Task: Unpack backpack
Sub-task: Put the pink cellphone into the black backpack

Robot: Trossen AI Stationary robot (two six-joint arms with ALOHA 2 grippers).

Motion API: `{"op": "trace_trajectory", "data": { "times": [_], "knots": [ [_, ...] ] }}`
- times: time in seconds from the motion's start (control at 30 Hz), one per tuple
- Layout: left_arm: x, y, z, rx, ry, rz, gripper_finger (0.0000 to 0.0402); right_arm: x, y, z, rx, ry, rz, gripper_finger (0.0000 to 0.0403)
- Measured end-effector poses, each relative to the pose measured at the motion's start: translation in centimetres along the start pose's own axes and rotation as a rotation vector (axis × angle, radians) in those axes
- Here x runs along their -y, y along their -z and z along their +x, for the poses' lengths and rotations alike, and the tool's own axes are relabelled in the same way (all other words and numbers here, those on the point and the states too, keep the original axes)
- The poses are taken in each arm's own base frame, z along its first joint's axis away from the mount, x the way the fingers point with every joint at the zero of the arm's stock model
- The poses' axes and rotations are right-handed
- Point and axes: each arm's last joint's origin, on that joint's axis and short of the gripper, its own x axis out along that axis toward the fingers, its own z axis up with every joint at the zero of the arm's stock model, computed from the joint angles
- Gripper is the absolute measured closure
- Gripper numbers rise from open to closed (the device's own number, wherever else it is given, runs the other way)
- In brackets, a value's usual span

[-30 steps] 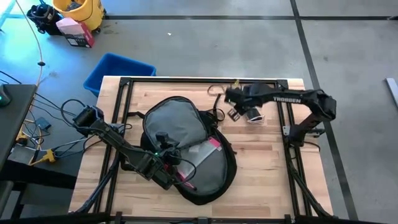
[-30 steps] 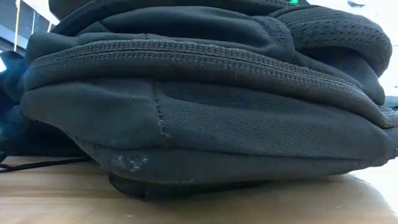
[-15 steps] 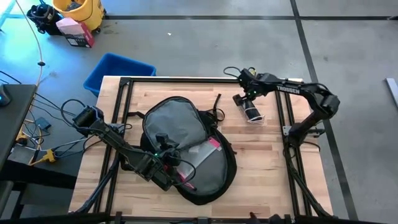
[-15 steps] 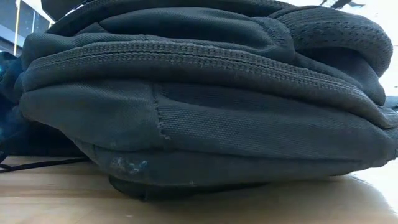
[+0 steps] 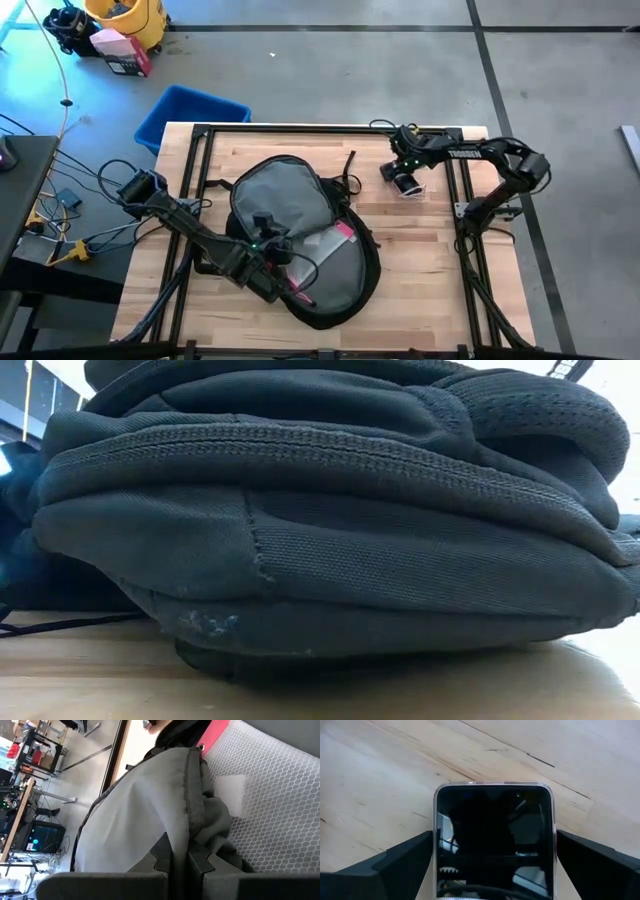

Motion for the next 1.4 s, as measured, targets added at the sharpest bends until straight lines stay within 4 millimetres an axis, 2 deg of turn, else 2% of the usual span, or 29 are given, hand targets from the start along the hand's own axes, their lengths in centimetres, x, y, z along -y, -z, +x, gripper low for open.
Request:
{"op": "trace_trajectory", "data": {
  "times": [0.13, 0.33, 0.4, 0.53, 0.67, 0.73, 0.8, 1.03, 1.23, 1.4],
  "knots": [
    [-0.1, -0.2, 0.2, 0.002, 0.002, 0.005, 0.04, -0.3, 0.7, 0.4, 0.004, 0.03, -0.023, 0.0014],
    [0.0, -0.1, 0.1, 0.0, 0.014, 0.005, 0.04, -0.4, 0.9, 1.2, -0.015, 0.065, -0.011, 0.006],
    [0.1, -0.1, 0.1, -0.004, 0.021, 0.005, 0.04, -0.4, 0.8, 1.2, -0.017, 0.064, -0.009, 0.0062],
    [0.1, -0.1, 0.1, -0.004, 0.024, 0.005, 0.04, -1.0, 0.7, 0.6, -0.03, 0.054, -0.016, 0.0062],
    [0.1, -0.1, 0.1, -0.005, 0.025, -0.002, 0.04, -2.3, 0.2, -0.8, -0.053, 0.031, -0.045, 0.0063],
    [0.1, -0.1, 0.1, -0.005, 0.025, -0.002, 0.04, -3.2, 0.1, -1.7, -0.098, 0.014, -0.077, 0.0063],
    [0.1, -0.1, 0.1, -0.006, 0.025, -0.002, 0.04, -4.5, -0.6, -2.7, -0.072, 0.0, -0.127, 0.0065],
    [0.1, -0.1, 0.1, -0.006, 0.025, -0.001, 0.04, -9.5, -1.0, -6.2, 0.007, -0.01, -0.315, 0.0065],
    [0.1, -0.1, 0.1, -0.007, 0.025, -0.001, 0.04, -14.1, -0.8, -9.9, 0.129, -0.091, -0.431, 0.0065],
    [0.1, -0.1, 0.1, -0.008, 0.024, 0.0, 0.04, -17.8, 0.4, -12.9, 0.214, -0.193, -0.55, 0.0065]
  ]
}}
